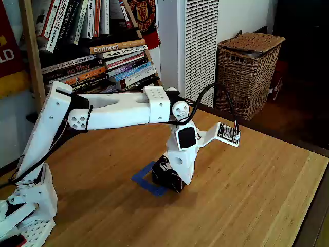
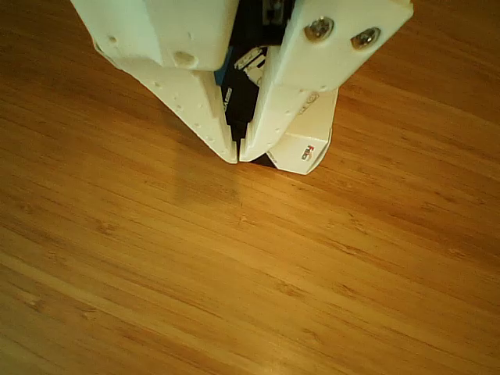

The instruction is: Push the box on top of the target

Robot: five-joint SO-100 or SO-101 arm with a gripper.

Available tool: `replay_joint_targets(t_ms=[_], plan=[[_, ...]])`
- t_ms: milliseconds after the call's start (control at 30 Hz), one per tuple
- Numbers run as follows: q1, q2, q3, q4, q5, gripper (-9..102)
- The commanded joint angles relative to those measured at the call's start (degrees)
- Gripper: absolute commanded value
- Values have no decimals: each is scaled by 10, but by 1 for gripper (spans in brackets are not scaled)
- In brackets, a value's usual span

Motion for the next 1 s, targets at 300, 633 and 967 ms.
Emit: replay_joint_targets(t_ms=[300, 633, 967], plan=[[-24, 19, -11, 15, 1, 1], [-32, 32, 14, 16, 6, 1], [-14, 63, 65, -3, -1, 1]])
